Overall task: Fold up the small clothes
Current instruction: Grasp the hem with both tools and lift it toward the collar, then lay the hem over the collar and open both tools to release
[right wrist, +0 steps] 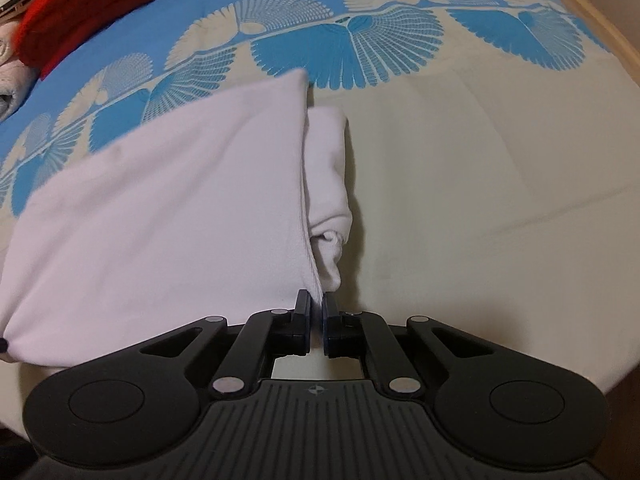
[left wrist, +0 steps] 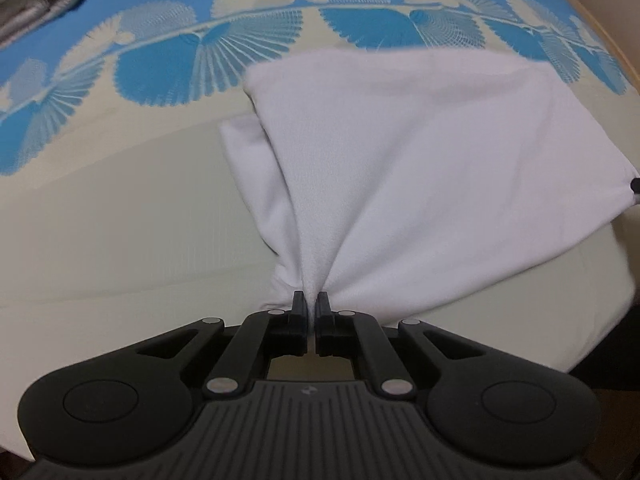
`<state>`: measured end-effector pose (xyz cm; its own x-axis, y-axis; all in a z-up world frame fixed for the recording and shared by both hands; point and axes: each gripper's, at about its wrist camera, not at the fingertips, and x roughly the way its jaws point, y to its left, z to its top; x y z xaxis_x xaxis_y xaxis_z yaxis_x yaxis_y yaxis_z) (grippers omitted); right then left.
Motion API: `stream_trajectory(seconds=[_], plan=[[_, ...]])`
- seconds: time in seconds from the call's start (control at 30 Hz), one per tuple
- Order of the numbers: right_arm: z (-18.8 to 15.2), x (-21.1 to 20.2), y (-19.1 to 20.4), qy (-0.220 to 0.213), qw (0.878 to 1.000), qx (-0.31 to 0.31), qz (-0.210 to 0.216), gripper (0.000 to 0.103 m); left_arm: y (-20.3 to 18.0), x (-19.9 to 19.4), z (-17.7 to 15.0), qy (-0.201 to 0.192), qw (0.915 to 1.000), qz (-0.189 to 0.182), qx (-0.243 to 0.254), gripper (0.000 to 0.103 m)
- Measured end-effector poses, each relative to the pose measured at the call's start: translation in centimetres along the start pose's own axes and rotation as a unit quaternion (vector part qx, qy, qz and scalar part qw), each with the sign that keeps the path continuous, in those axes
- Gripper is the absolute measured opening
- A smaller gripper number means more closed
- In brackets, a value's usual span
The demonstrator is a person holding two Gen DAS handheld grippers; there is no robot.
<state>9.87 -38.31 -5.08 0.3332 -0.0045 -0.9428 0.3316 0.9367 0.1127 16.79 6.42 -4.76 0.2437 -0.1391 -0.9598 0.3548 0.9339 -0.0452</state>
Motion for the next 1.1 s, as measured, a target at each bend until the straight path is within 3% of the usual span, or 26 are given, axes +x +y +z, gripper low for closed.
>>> stream_trajectory(seconds=[0.1,0.23,0.3,0.33,0.4,0.47,0.53,0.6,0.67,0.7,0.77,0.8,0.83,0.97,1.1], plan=[[-1.9,-0.5,-0.4,0.022,1.000,0.005,-0.002,0.005,0.2,-0.9,-2.3,0.012,0.9999,-0.006,-0.007,0.004],[-4.9,1.0,-0.8,0.064,0.998,-0.006,-0.023,0.005,0.3,0.8,-6.3,0.053,0.9983,-0.003,-0.025,0.006],[-6.0,1.4,-0.9,0.070,0.997,-0.015,-0.032,0.006,0.3,0.2,-6.7,0.035,0.9988,0.017,-0.030,0.010],[-6.3,1.4,-1.0,0.064,0.997,-0.020,-0.040,0.006,0.4,-0.2,-6.8,0.020,0.9987,0.021,-0.043,0.012],[-6.9,0.8,-1.4,0.032,0.998,-0.023,-0.046,0.020,0.9,-0.9,-7.6,-0.013,0.9959,0.000,-0.090,0.021],[-7.3,-0.1,-1.5,-0.014,0.998,-0.030,-0.061,0.020,1.0,-0.8,-9.0,-0.029,0.9899,-0.028,-0.136,0.021],[-7.9,-0.9,-1.3,-0.062,0.996,-0.042,-0.053,0.020,0.2,-0.6,-9.7,-0.030,0.9889,-0.024,-0.143,0.021],[-8.2,-1.0,-0.8,-0.080,0.995,-0.049,-0.024,0.020,-1.0,-0.1,-10.2,-0.032,0.9900,-0.022,-0.136,0.021],[-8.4,-0.2,0.0,-0.071,0.995,-0.063,-0.009,0.020,-1.7,1.4,-11.0,-0.011,0.9896,-0.021,-0.142,0.021],[-8.5,0.7,0.4,-0.053,0.995,-0.077,-0.022,0.022,-1.8,2.4,-11.1,0.001,0.9888,-0.013,-0.149,0.021],[-8.8,3.0,0.7,0.001,0.992,-0.099,-0.077,0.026,-1.8,2.5,-11.5,-0.012,0.9862,-0.010,-0.165,0.021],[-8.8,3.4,0.6,0.003,0.992,-0.091,-0.086,0.035,-1.8,2.2,-11.5,-0.016,0.9852,-0.008,-0.170,0.021],[-8.5,3.3,0.5,-0.002,0.993,-0.081,-0.090,0.037,-2.0,1.7,-11.8,-0.024,0.9850,-0.007,-0.171,0.021],[-8.0,2.8,0.6,-0.012,0.994,-0.067,-0.090,0.037,-2.5,0.2,-12.6,-0.048,0.9869,0.008,-0.154,0.028],[-8.2,3.4,1.1,0.000,0.990,-0.086,-0.113,0.042,-2.2,1.3,-13.2,-0.024,0.9875,0.003,-0.156,0.032]])
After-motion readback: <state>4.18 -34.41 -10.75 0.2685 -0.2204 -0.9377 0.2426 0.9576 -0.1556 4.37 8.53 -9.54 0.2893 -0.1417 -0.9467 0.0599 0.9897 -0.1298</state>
